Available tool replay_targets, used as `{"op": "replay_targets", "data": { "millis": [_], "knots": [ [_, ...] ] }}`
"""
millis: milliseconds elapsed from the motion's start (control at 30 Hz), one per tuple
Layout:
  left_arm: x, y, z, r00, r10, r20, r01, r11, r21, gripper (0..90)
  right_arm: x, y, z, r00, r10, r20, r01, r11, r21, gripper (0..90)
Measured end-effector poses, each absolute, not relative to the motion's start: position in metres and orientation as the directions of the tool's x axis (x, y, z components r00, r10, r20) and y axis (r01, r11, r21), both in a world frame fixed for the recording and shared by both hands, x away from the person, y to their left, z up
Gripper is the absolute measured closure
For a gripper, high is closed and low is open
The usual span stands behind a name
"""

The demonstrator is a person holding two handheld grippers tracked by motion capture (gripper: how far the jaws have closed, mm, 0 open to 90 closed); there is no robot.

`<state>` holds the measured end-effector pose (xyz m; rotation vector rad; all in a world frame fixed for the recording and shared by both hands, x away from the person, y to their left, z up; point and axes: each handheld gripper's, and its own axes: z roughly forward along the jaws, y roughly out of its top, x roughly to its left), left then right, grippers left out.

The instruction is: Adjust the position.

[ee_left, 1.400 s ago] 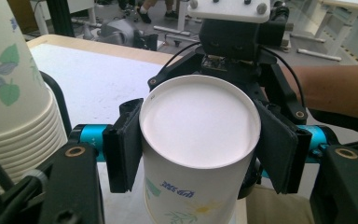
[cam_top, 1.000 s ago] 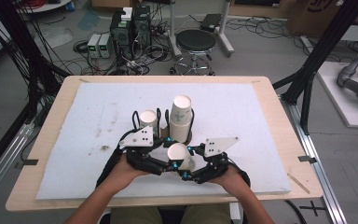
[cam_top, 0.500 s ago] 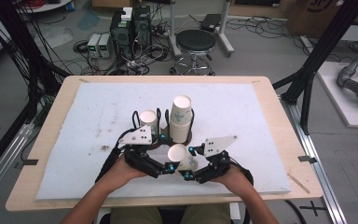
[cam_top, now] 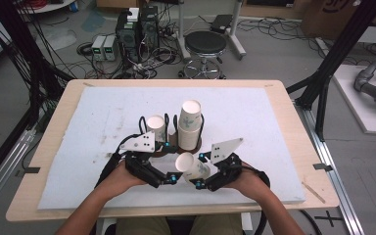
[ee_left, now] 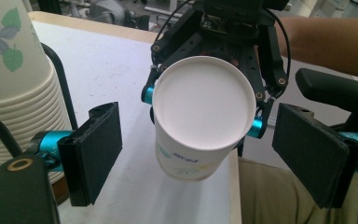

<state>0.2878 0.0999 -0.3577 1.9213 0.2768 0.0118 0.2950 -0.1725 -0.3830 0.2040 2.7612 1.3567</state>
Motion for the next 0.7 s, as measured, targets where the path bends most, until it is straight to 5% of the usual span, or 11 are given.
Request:
{"op": "replay_targets", "data": {
  "millis": [700],
  "knots": [
    [0.286,0.089,-0.358,0.984,0.147,-0.101,0.156,-0.439,0.885,16.2,0.298,-0.153,-0.363,-0.998,0.044,-0.050,0.002,0.773,0.635,33.5]
  ]
}}
